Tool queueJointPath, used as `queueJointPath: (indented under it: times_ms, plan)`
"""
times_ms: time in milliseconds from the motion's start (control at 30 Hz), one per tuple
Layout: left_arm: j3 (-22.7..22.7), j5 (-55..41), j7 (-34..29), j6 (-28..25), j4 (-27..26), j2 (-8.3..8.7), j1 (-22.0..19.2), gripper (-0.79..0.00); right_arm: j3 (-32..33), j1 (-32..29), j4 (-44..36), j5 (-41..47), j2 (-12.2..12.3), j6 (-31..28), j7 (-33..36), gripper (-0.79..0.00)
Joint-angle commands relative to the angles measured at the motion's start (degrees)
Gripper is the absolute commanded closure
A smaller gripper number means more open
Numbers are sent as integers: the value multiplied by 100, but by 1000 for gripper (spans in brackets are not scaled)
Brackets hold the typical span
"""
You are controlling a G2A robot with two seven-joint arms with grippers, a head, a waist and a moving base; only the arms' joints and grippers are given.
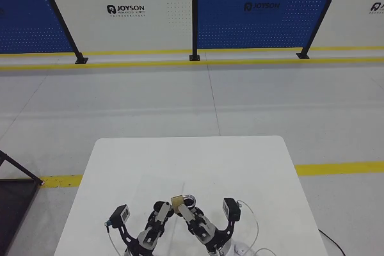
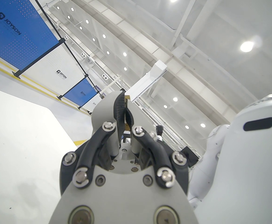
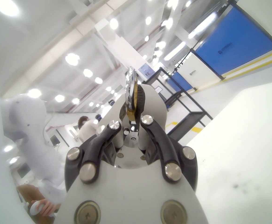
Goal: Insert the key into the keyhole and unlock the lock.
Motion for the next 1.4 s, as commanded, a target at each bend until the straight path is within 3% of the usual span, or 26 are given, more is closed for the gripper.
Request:
queueJointPath:
  times_ms: [0, 100, 233, 300, 500, 800, 933, 1367]
  plan:
    - [-1, -1, 3, 9, 1, -2, 2, -308, 7, -6, -1, 4, 2, -4, -19, 0]
    - [-13, -7, 16, 12, 2, -4, 9, -453, 23, -25, -10, 11, 5, -11, -54, 0]
    - [-42, -25, 13, 8, 0, -4, 19, -480, 41, -45, -26, 30, 12, -23, -128, 0]
    - [-70, -23, 10, -12, 12, -1, 24, -403, 53, -59, -30, 33, 16, -22, -150, 0]
    - [-105, -9, -88, -111, 88, 8, 11, -302, 77, -87, -43, 41, 25, -6, -149, 0]
    - [-109, 178, -110, -75, 94, -3, -27, -259, 69, -83, -37, 106, 30, 10, -66, 0]
    - [-102, 249, -58, -50, 100, -14, -45, -9, 70, -86, -44, 120, 32, 13, -47, 0]
    - [-162, 668, 131, -61, 124, -37, -85, 0, 78, -102, -83, 119, 38, 33, 25, 0]
